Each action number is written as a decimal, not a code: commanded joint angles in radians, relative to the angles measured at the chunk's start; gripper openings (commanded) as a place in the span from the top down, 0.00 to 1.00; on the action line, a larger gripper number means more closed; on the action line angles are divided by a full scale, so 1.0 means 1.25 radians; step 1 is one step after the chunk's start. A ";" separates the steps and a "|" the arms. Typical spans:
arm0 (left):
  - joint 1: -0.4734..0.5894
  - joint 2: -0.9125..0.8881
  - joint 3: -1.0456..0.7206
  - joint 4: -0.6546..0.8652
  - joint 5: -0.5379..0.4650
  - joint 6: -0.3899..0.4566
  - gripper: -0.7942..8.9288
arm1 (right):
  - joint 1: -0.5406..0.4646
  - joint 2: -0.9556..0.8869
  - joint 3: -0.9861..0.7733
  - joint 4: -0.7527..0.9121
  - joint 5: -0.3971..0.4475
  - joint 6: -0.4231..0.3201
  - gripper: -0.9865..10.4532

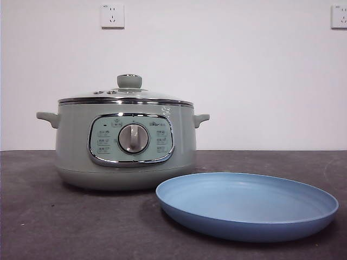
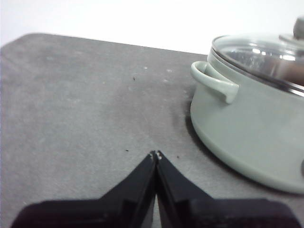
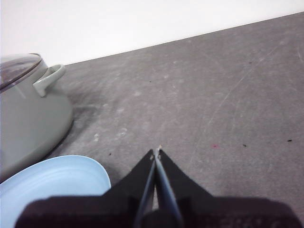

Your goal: Take the potato out from the steamer,put the potato on the plate,close the lid

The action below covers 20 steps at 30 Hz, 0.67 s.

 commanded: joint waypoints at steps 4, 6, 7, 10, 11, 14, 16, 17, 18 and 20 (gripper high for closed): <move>0.002 -0.002 -0.010 0.005 0.083 -0.114 0.93 | 0.001 -0.002 -0.011 0.010 -0.004 0.109 0.92; 0.002 -0.002 -0.004 0.004 0.131 -0.136 0.93 | 0.001 -0.002 -0.006 0.020 -0.024 0.144 0.92; 0.002 -0.002 0.001 0.001 0.148 -0.149 0.93 | 0.001 -0.002 -0.001 0.021 -0.026 0.160 0.92; 0.002 -0.002 0.025 -0.007 0.171 -0.194 0.93 | 0.001 0.007 0.029 0.013 -0.028 0.211 0.92; 0.002 -0.002 0.037 -0.016 0.176 -0.196 0.93 | 0.001 0.012 0.040 0.011 -0.031 0.216 0.92; 0.002 -0.001 0.087 -0.059 0.190 -0.196 0.93 | 0.003 0.044 0.084 0.002 -0.049 0.215 0.92; 0.002 -0.001 0.131 -0.101 0.190 -0.195 0.93 | 0.002 0.076 0.125 -0.019 -0.066 0.214 0.92; 0.002 -0.001 0.150 -0.119 0.190 -0.194 0.93 | 0.003 0.094 0.145 -0.031 -0.069 0.214 0.92; 0.002 0.001 0.172 -0.139 0.191 -0.191 0.93 | 0.003 0.116 0.171 -0.048 -0.081 0.209 0.92; 0.002 0.015 0.210 -0.165 0.210 -0.186 0.93 | 0.004 0.159 0.222 -0.082 -0.107 0.179 0.92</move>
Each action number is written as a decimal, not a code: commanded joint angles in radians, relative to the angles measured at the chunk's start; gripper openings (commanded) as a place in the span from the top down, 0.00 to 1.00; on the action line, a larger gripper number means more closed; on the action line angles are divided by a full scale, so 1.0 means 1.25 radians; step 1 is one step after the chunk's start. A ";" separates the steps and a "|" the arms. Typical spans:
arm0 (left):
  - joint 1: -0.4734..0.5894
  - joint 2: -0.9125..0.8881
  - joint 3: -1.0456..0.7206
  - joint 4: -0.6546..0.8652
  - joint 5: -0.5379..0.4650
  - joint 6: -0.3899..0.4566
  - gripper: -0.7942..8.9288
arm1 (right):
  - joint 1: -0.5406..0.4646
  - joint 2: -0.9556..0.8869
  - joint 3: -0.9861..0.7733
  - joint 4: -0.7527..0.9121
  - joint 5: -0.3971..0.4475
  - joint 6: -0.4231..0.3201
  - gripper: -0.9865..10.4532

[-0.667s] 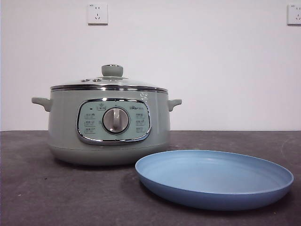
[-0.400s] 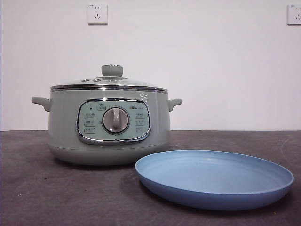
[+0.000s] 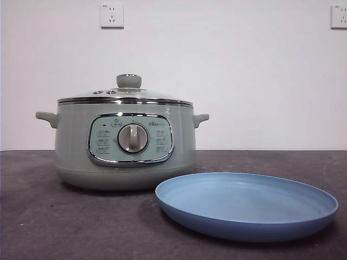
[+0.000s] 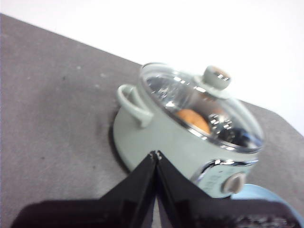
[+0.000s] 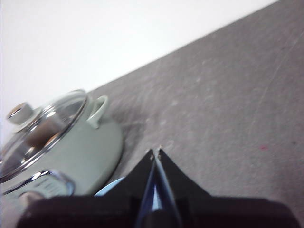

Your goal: Take the potato out from the steamer,put the potato on the plate,close the lid

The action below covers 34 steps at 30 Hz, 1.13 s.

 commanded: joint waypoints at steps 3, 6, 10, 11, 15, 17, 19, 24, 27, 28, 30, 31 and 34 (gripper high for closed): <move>0.002 0.052 0.088 -0.060 0.057 0.023 0.93 | 0.007 0.110 0.138 -0.083 -0.068 -0.082 0.92; 0.002 0.114 0.154 -0.113 0.105 0.072 0.93 | 0.007 0.187 0.236 -0.155 -0.130 -0.150 0.92; 0.002 0.213 0.251 -0.197 0.170 0.161 0.93 | 0.009 0.285 0.372 -0.273 -0.215 -0.250 0.92; 0.002 0.239 0.276 -0.217 0.190 0.186 0.93 | 0.012 0.308 0.404 -0.304 -0.235 -0.274 0.92; 0.002 0.327 0.365 -0.288 0.257 0.265 0.93 | 0.027 0.382 0.516 -0.421 -0.276 -0.362 0.92; 0.002 0.368 0.410 -0.327 0.285 0.302 0.93 | 0.035 0.414 0.565 -0.483 -0.294 -0.404 0.92; 0.002 0.401 0.450 -0.364 0.299 0.339 0.93 | 0.044 0.439 0.603 -0.535 -0.303 -0.436 0.92; 0.002 0.455 0.520 -0.442 0.311 0.403 0.93 | 0.070 0.475 0.649 -0.607 -0.316 -0.482 0.92; 0.002 0.464 0.536 -0.452 0.310 0.408 0.93 | 0.082 0.481 0.649 -0.608 -0.316 -0.482 0.92; 0.002 0.464 0.538 -0.451 0.308 0.408 0.92 | 0.085 0.483 0.649 -0.608 -0.315 -0.482 0.91; 0.002 0.464 0.538 -0.444 0.305 0.407 0.91 | 0.085 0.485 0.649 -0.607 -0.315 -0.481 0.90; 0.002 0.464 0.538 -0.443 0.304 0.407 0.86 | 0.085 0.486 0.649 -0.607 -0.315 -0.479 0.86; 0.002 0.464 0.538 -0.442 0.303 0.407 0.45 | 0.085 0.485 0.649 -0.601 -0.315 -0.472 0.57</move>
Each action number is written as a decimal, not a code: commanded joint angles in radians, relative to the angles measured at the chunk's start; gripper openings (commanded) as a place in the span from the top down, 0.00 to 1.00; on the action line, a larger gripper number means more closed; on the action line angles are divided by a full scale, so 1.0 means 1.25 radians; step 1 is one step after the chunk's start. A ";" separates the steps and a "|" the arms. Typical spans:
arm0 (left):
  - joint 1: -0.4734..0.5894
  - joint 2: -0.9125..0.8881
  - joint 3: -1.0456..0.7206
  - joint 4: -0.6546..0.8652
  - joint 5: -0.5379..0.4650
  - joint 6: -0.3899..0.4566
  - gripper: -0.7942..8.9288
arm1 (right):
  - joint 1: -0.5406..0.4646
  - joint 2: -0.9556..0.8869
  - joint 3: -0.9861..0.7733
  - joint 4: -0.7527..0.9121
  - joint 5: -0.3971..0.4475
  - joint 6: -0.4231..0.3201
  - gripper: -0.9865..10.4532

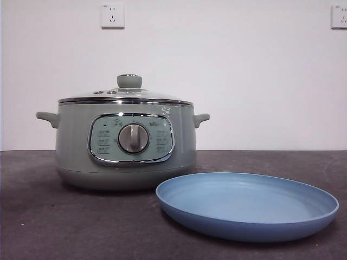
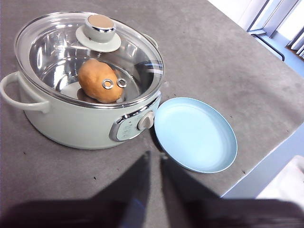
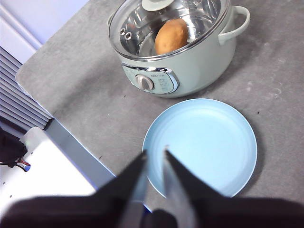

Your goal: Take the potato out from the steamer,put the potato on the plate,close the lid

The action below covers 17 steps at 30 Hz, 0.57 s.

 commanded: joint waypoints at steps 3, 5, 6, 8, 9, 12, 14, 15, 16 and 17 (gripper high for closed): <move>0.002 -0.002 0.001 0.015 -0.001 0.012 0.23 | 0.002 -0.001 0.001 0.013 -0.002 0.018 0.33; 0.002 -0.002 0.001 0.021 -0.001 0.012 0.23 | 0.002 -0.001 0.001 0.013 -0.002 0.018 0.34; 0.002 -0.002 0.001 0.024 -0.001 0.012 0.23 | 0.002 -0.001 0.001 0.013 -0.002 0.018 0.34; 0.002 0.003 0.001 0.032 -0.001 0.012 0.23 | 0.002 -0.001 0.001 0.013 -0.002 0.018 0.34; 0.002 0.004 0.002 0.034 -0.002 0.012 0.23 | 0.002 -0.001 0.001 0.013 -0.002 0.018 0.34; 0.002 0.015 0.002 0.052 -0.002 0.012 0.23 | 0.002 -0.001 0.001 0.013 -0.002 0.019 0.34; 0.002 0.026 0.002 0.069 -0.002 0.010 0.23 | 0.002 -0.001 0.001 0.013 -0.002 0.025 0.34; 0.001 0.033 0.002 0.079 -0.002 0.008 0.23 | 0.002 -0.001 0.001 0.013 -0.002 0.026 0.34; -0.001 0.049 0.005 0.092 -0.001 0.006 0.23 | 0.002 -0.001 0.001 0.013 -0.002 0.027 0.34; -0.004 0.060 0.007 0.101 -0.001 0.005 0.23 | 0.002 -0.001 0.001 0.013 -0.002 0.027 0.34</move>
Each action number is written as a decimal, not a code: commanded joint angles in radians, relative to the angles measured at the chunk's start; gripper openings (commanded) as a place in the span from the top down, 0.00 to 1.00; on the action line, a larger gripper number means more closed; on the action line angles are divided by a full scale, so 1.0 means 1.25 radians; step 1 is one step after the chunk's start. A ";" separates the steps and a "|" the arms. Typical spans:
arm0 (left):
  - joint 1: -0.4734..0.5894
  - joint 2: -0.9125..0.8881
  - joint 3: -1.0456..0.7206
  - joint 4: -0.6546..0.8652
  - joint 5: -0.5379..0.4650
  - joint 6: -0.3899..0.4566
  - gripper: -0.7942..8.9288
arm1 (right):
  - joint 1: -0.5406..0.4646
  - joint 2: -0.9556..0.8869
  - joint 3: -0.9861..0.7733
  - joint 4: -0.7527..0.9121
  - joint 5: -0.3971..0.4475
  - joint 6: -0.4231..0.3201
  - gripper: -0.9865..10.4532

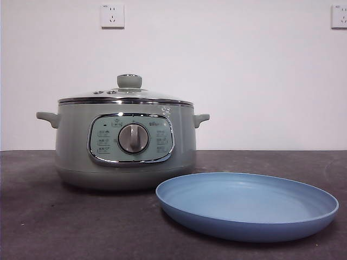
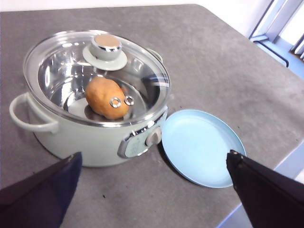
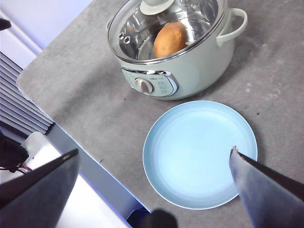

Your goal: Take the potato out from the steamer,put the potato on the plate,close the lid

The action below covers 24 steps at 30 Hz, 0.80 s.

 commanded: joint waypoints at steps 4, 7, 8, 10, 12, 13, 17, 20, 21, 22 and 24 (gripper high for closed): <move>-0.027 0.081 0.027 0.068 0.001 0.003 0.23 | 0.002 -0.001 0.001 0.005 -0.001 0.008 0.34; -0.057 0.145 0.057 0.114 -0.031 0.003 0.23 | 0.002 0.004 0.001 0.005 -0.001 0.008 0.34; -0.070 0.170 0.068 0.132 -0.046 0.003 0.23 | 0.002 0.004 0.001 0.005 -0.001 0.008 0.34; -0.094 0.216 0.088 0.171 -0.075 0.004 0.23 | 0.002 0.008 0.001 0.005 -0.001 0.008 0.34; -0.119 0.271 0.110 0.214 -0.103 0.004 0.23 | 0.002 0.011 0.001 0.005 -0.001 0.007 0.34; -0.128 0.295 0.121 0.233 -0.114 0.004 0.23 | 0.002 0.013 0.001 0.005 -0.001 0.007 0.34; -0.169 0.417 0.182 0.294 -0.152 0.007 0.23 | 0.002 0.020 0.001 0.005 -0.001 0.007 0.34; -0.196 0.504 0.235 0.320 -0.182 0.012 0.23 | 0.002 0.021 0.001 0.005 0.000 0.008 0.34; -0.204 0.530 0.251 0.323 -0.189 0.018 0.23 | 0.002 0.021 0.001 0.005 0.000 0.007 0.34; -0.211 0.560 0.272 0.326 -0.194 0.021 0.23 | 0.002 0.021 0.001 0.005 0.000 0.007 0.34; -0.225 0.612 0.309 0.326 -0.209 0.023 0.23 | 0.002 0.021 0.001 0.005 0.001 0.007 0.34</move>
